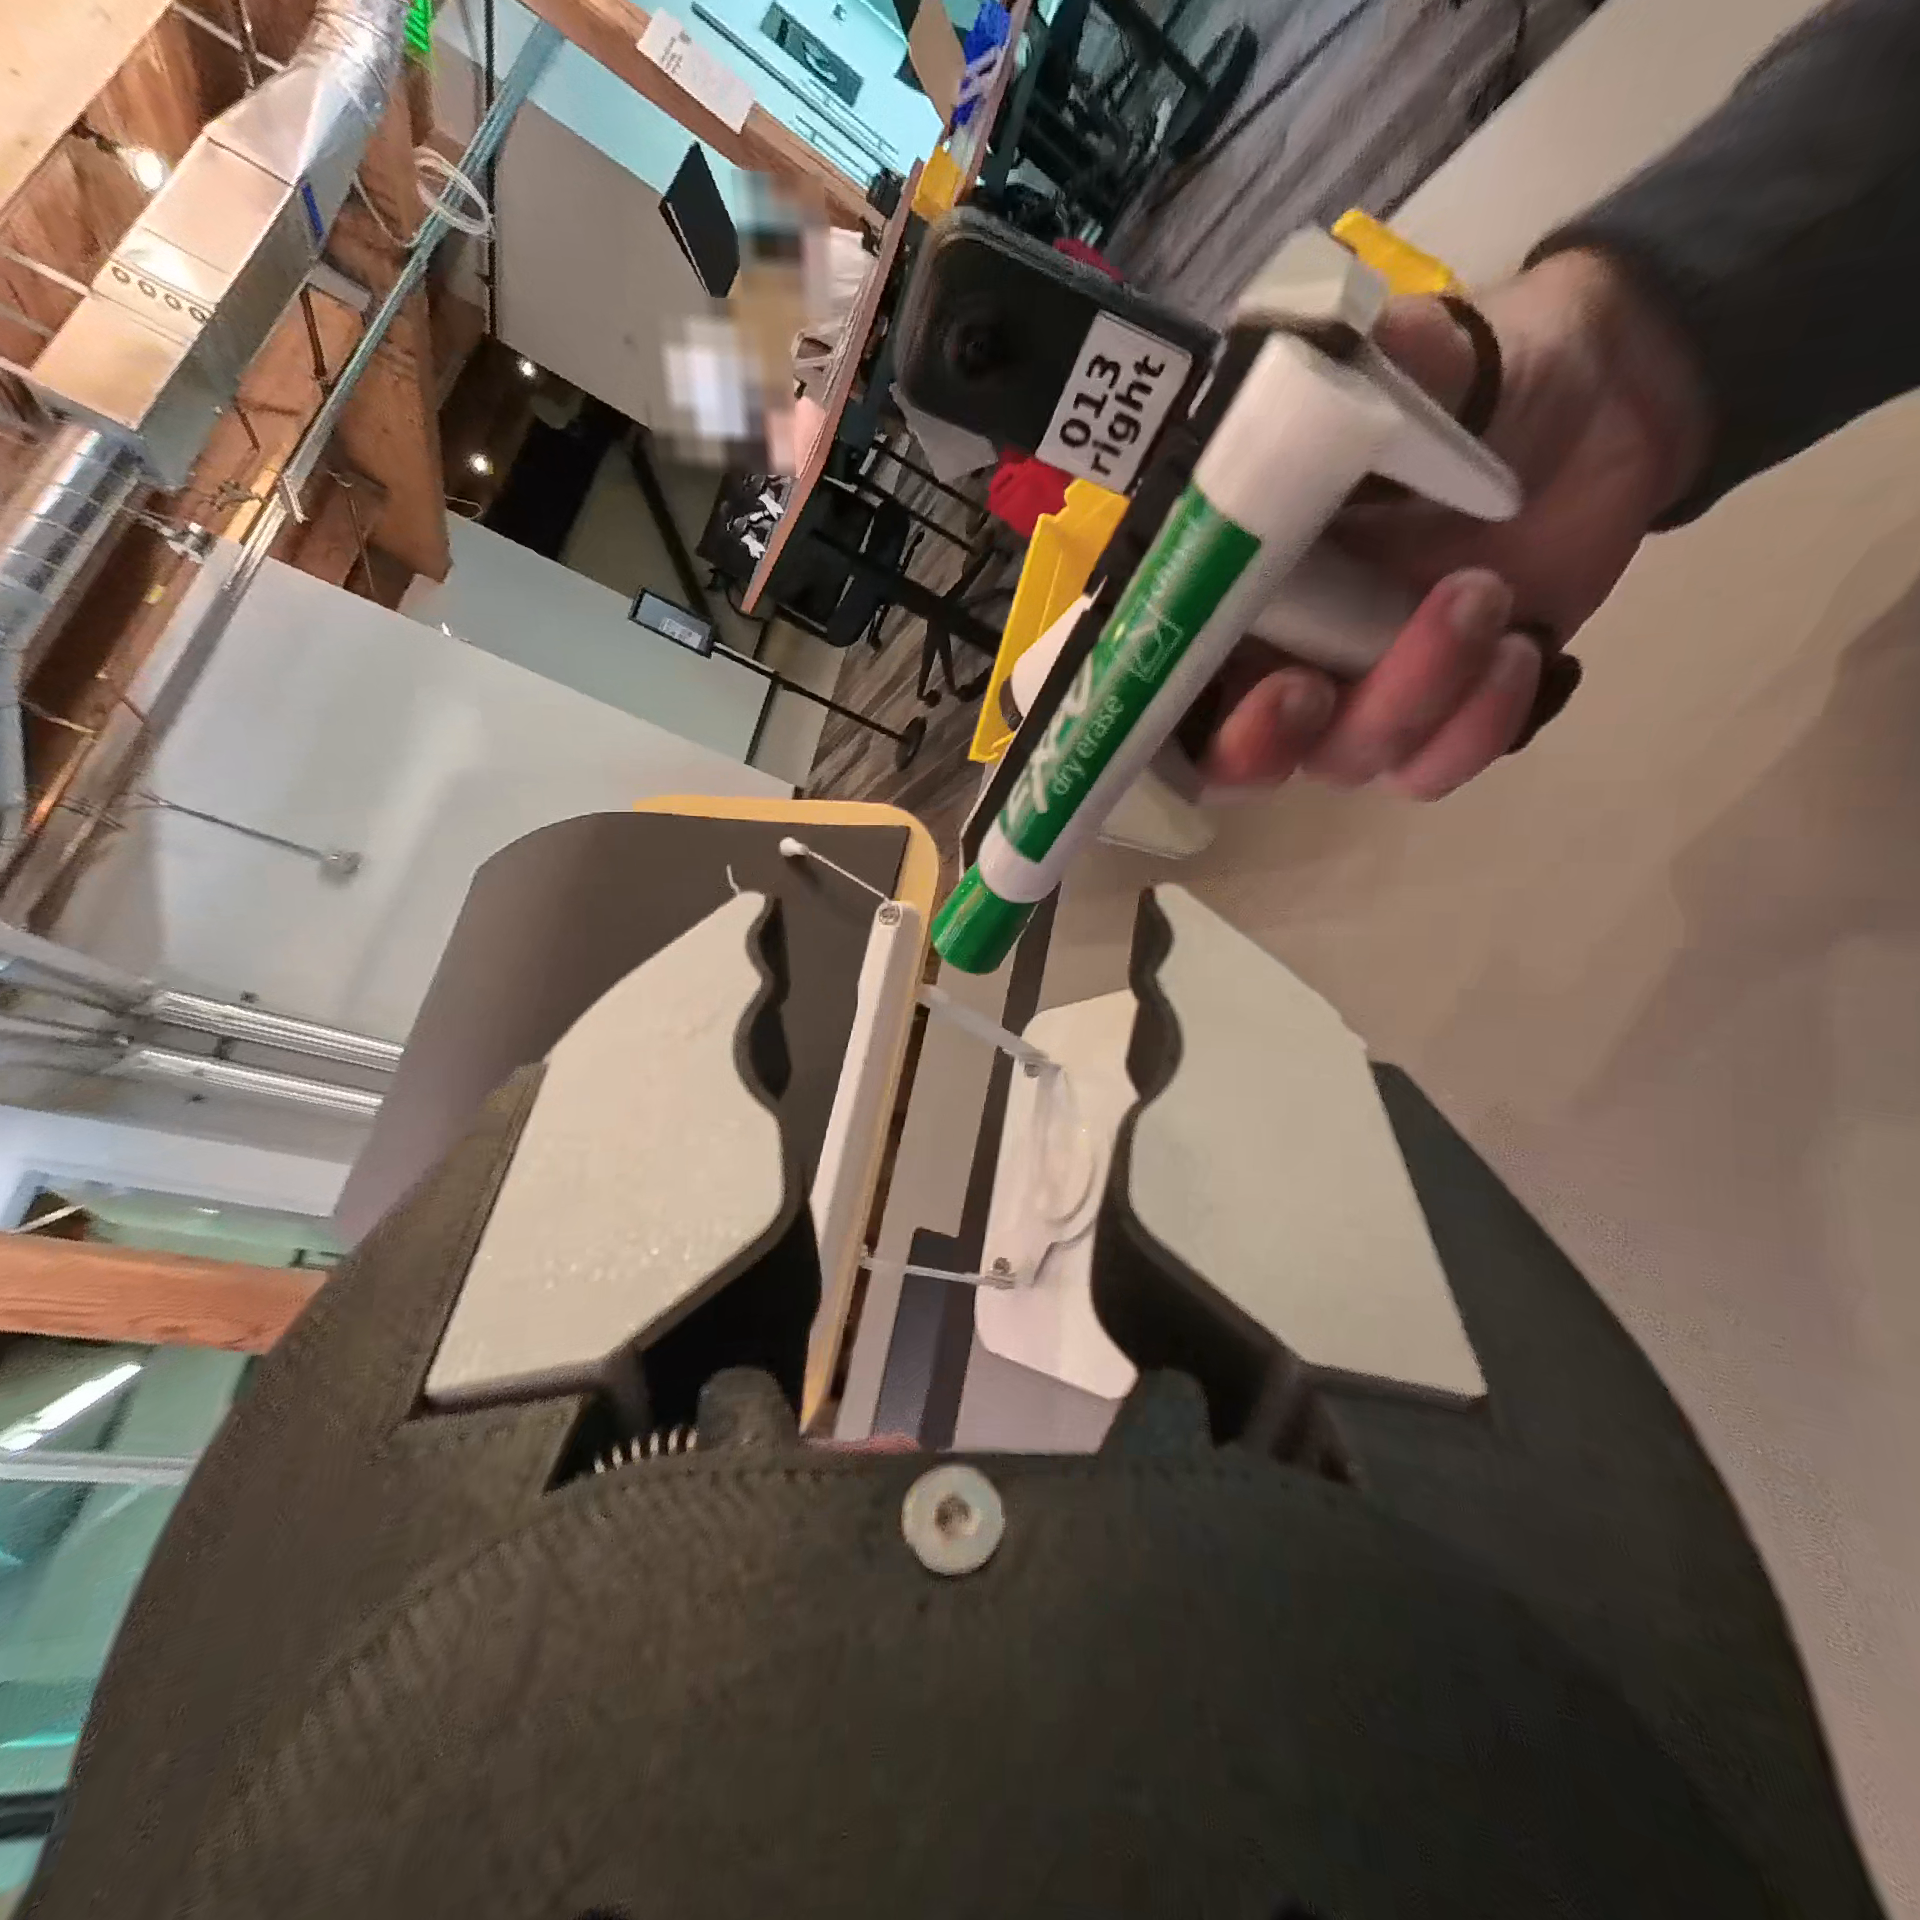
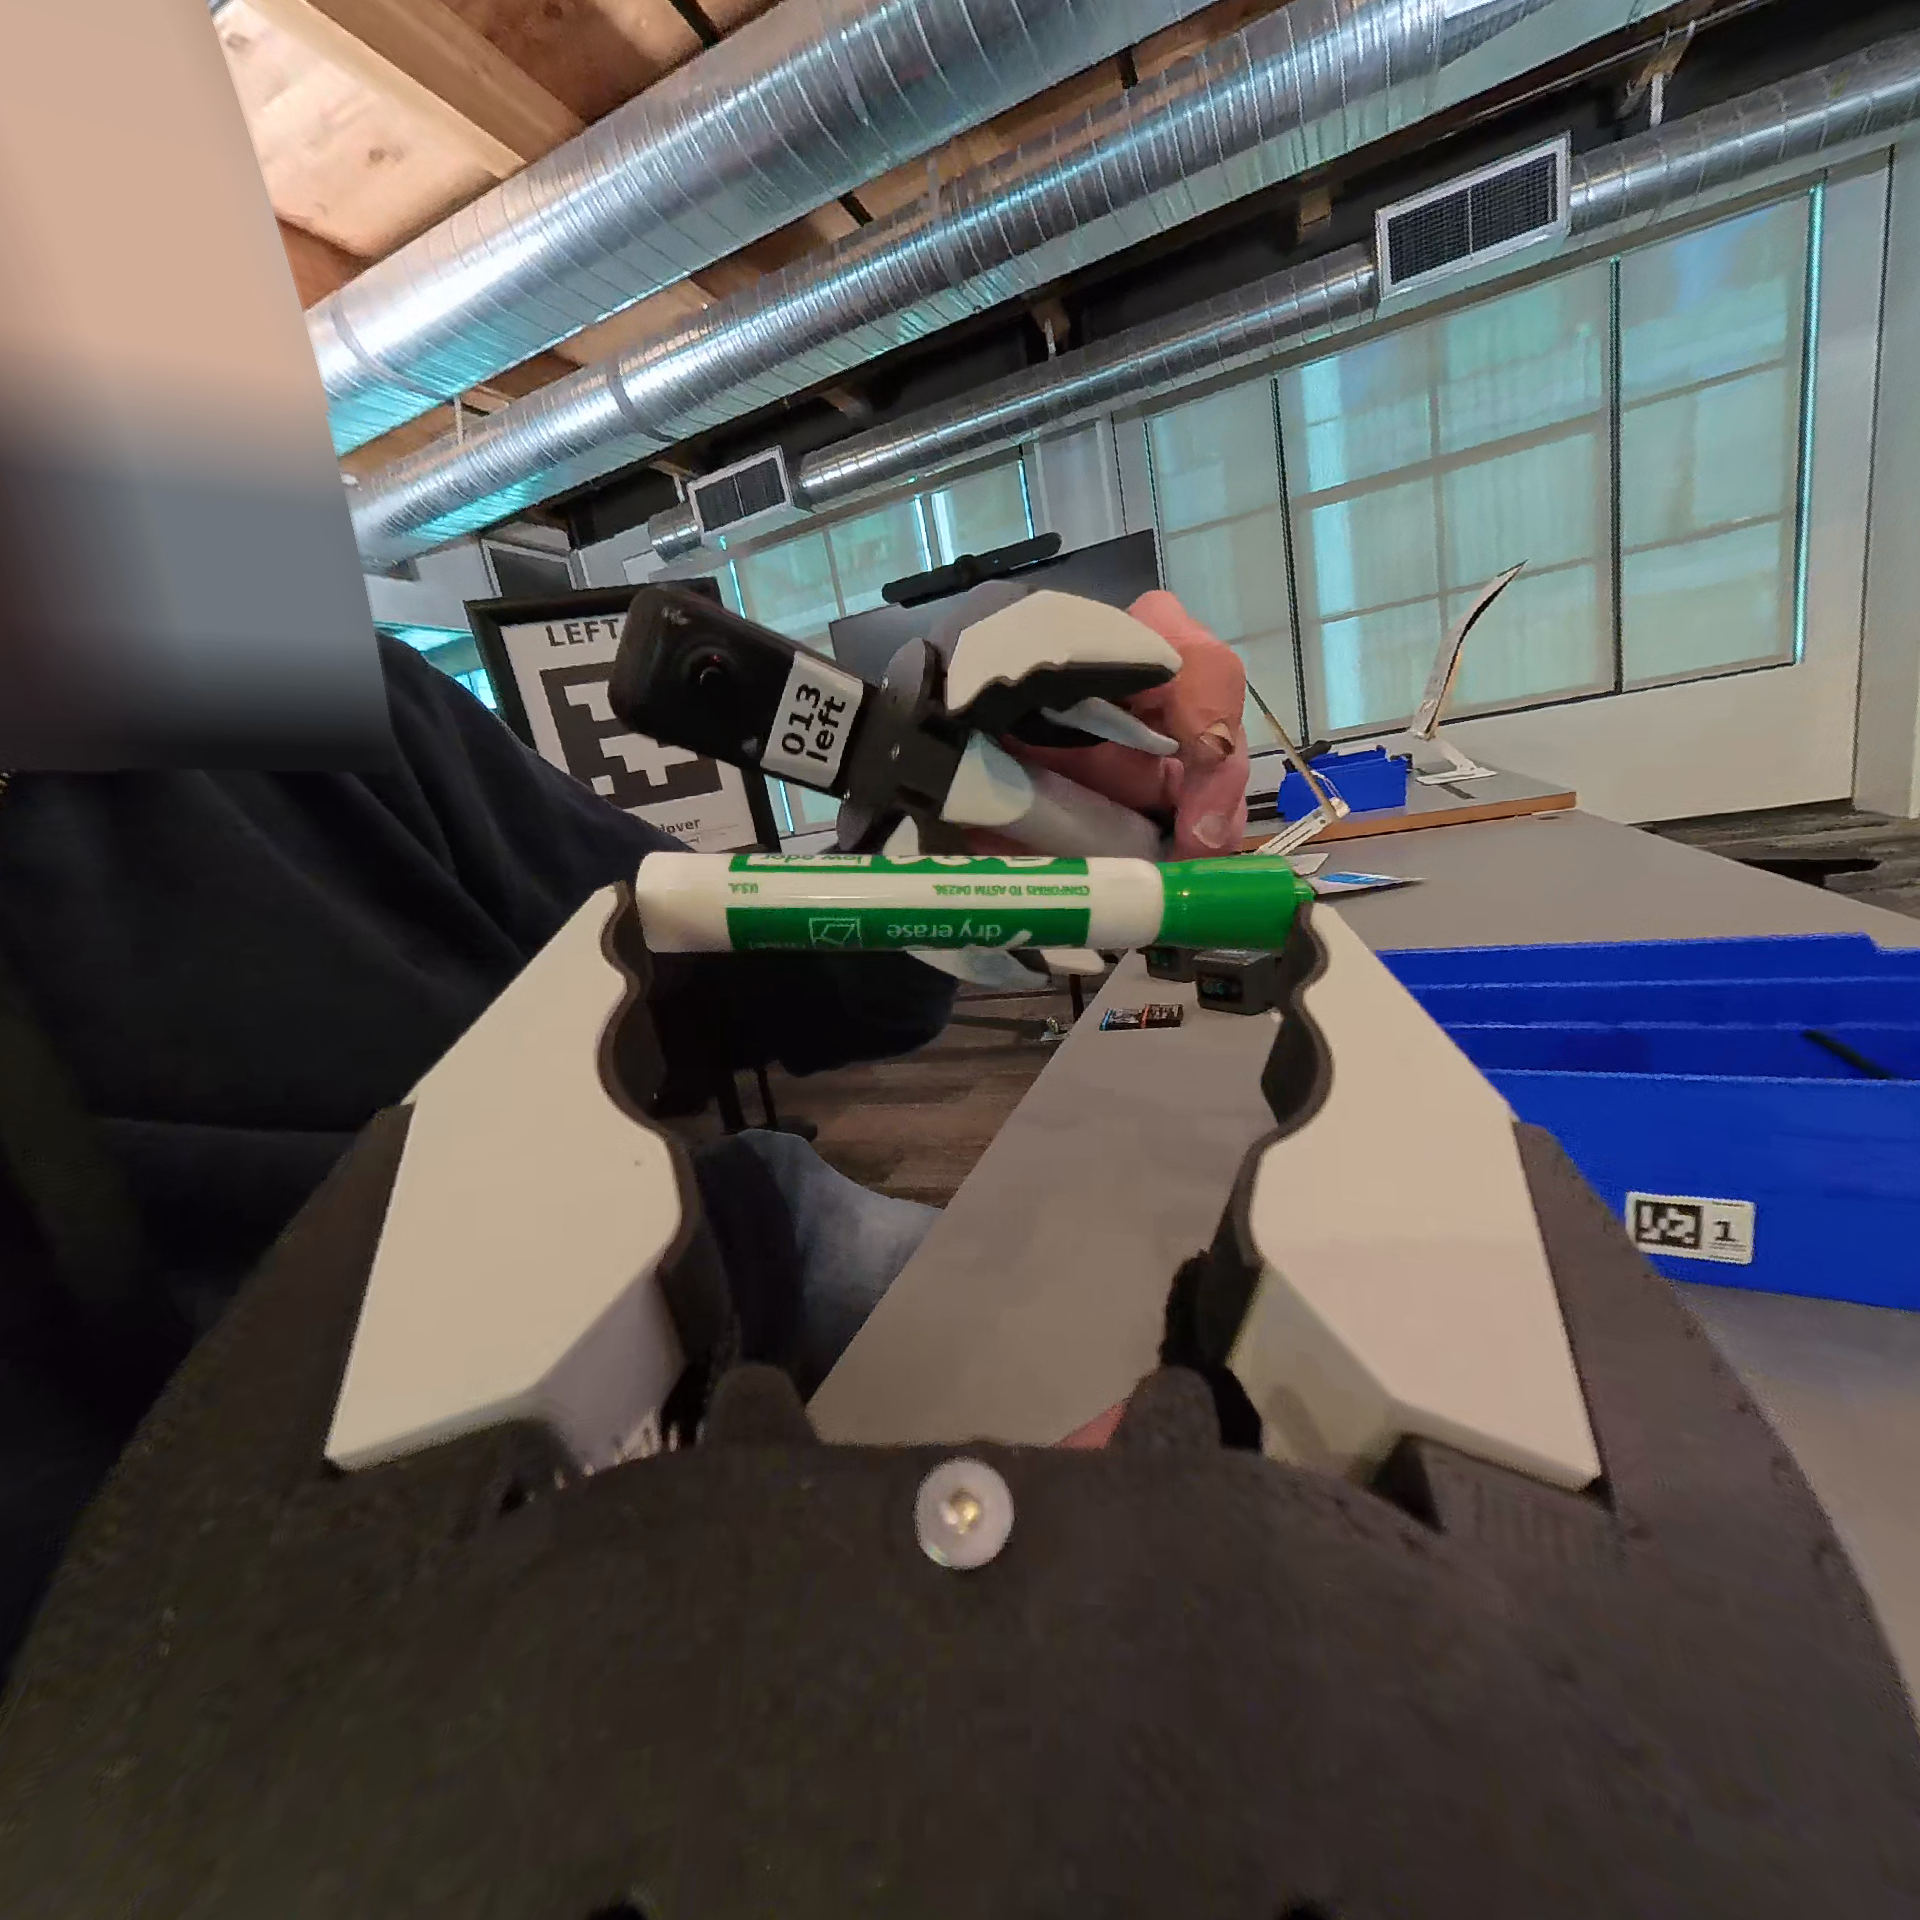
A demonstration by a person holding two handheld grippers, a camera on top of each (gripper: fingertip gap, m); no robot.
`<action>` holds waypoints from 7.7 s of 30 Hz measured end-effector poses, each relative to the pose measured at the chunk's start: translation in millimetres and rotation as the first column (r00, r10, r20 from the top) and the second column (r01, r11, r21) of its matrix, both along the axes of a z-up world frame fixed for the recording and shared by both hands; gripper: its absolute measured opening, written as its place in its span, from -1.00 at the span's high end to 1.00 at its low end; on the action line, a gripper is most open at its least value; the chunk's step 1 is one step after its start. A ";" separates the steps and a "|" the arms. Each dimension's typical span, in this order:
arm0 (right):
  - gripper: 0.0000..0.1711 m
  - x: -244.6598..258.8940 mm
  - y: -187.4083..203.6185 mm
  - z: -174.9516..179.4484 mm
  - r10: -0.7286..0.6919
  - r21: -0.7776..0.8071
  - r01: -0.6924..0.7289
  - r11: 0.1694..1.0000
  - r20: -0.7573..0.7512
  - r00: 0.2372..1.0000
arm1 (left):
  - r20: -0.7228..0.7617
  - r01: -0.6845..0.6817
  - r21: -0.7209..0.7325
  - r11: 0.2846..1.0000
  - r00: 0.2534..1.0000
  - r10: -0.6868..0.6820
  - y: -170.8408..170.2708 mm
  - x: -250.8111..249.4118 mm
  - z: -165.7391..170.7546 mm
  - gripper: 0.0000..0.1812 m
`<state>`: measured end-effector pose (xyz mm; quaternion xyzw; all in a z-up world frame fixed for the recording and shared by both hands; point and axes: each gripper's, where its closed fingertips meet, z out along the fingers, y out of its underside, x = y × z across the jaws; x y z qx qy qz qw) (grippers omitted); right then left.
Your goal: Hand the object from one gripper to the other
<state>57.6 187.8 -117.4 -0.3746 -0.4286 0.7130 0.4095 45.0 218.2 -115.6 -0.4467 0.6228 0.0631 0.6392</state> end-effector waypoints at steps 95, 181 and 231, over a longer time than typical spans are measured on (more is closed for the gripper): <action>-0.68 -5.5 17.6 -24.9 -0.395 0.498 0.241 0.833 0.229 0.890 | 0.004 0.044 -0.165 0.985 0.999 -0.044 3.6 11.1 -15.7 0.22; 0.50 -3.6 26.2 -29.0 -0.384 0.026 0.383 0.923 0.062 0.921 | 0.536 0.381 -0.736 0.560 0.833 0.137 12.4 26.3 -20.8 0.78; 0.82 -19.3 26.7 -68.4 -0.147 -0.551 0.215 0.806 0.165 0.975 | -0.449 0.039 0.629 0.777 0.833 0.322 44.1 10.0 -58.0 0.72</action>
